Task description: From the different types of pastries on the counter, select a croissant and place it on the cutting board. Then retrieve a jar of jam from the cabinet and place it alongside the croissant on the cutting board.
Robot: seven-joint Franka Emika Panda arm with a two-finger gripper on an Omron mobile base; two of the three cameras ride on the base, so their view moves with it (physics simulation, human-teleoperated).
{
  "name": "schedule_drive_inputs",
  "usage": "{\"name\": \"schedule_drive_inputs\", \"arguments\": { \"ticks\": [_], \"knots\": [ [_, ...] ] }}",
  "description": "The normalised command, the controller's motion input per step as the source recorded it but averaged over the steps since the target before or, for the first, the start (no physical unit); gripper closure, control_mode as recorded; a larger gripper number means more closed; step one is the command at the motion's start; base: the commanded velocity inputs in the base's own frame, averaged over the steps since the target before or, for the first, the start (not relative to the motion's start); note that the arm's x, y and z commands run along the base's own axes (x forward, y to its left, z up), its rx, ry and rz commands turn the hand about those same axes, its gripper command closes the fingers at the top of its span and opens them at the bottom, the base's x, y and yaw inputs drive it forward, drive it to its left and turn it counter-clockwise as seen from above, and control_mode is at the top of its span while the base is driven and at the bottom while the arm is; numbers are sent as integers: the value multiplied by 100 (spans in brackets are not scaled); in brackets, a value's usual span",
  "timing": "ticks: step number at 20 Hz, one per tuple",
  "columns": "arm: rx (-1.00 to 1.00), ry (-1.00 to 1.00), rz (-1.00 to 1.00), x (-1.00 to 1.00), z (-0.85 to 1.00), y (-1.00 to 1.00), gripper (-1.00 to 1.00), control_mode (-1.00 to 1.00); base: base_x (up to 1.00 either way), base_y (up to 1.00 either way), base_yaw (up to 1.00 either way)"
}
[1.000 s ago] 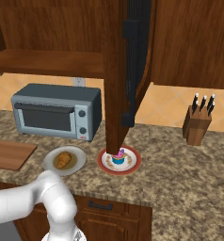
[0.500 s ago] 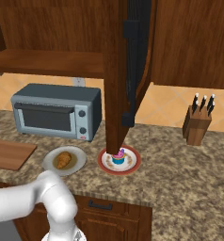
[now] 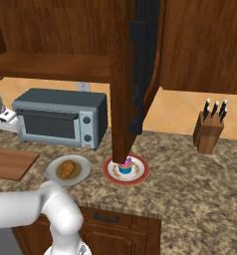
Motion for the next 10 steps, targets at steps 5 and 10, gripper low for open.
{"name": "schedule_drive_inputs", "arguments": {
  "ticks": [5,10],
  "knots": [
    [5,9,1,-31,-14,-30,-100,-100,0,0,0],
    [0,-9,0,-100,-76,-49,-100,-100,0,0,0]
  ]
}}
